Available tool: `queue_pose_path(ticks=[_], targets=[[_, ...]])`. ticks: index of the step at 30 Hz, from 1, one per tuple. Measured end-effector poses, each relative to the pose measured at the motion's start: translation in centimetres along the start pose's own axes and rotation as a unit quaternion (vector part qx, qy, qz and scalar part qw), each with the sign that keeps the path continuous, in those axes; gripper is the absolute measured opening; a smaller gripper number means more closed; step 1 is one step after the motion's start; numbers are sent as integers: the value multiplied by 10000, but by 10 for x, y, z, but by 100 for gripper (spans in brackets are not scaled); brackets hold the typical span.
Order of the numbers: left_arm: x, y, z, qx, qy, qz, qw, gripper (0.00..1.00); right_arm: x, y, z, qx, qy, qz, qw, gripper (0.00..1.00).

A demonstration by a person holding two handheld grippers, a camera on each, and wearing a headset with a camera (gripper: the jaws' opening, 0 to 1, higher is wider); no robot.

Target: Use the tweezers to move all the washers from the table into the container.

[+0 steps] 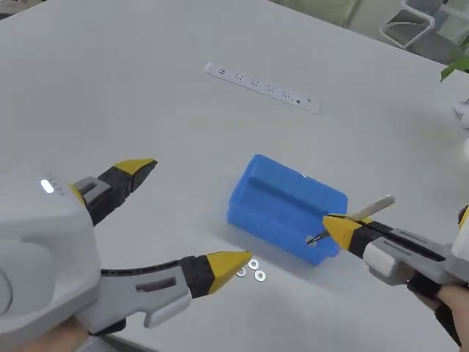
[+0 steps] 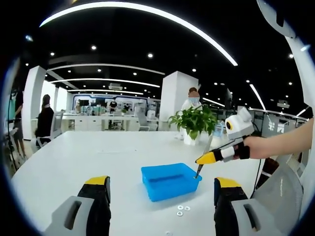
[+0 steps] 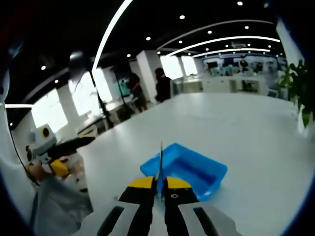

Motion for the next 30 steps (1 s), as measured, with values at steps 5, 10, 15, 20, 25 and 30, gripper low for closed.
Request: queue_pose_path(ticks=[5,10,15,20,25,30], targets=[[0,0,0,20,-4,25,10000,87,4,5,-11,-171,-26,30,9998,4],[-1,-1,1,51,-14,54,10000,86,6,14,-22,-301,-77,125,9994,4],[-2,-1,0,45,45,135,9999,84,6,24,-33,-387,-196,283,9987,4],[-2,0,-1,13,47,164,9999,83,2,30,-42,-472,-276,446,9975,4],[-2,0,-1,-7,-10,181,9998,83,-7,37,-49,-472,-303,647,9963,4],[-4,0,-1,-22,10,227,9997,81,-15,42,-54,-489,-373,808,9948,4]])
Point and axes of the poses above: the centre of the closed fingertips' face, and the gripper's own axes: y roughly forward along the fingers, z roughly to its left, x roughly out of its top, the point moved 5 cm from there along -y, roughly backward along the fingers
